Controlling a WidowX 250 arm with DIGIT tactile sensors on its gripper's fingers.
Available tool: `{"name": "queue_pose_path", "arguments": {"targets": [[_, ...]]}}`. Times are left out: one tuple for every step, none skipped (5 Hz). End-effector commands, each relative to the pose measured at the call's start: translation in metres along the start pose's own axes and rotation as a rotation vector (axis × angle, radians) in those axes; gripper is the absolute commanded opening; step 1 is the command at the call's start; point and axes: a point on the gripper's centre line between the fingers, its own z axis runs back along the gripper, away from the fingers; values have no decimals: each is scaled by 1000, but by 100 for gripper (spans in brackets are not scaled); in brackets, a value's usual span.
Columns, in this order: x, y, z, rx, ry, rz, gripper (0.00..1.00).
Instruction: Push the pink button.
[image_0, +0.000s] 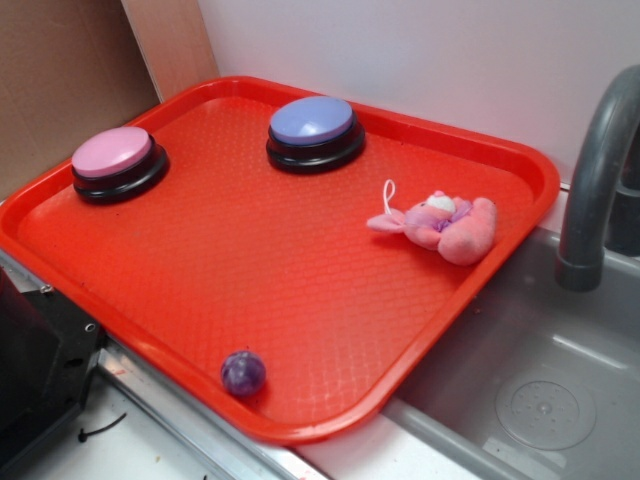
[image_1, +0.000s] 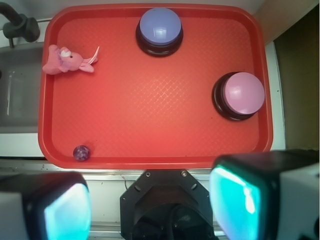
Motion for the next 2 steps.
{"name": "queue_pose_path", "arguments": {"targets": [[0, 0, 0, 0, 0, 0, 100], [29, 50, -38, 65, -24, 244, 100]]}}
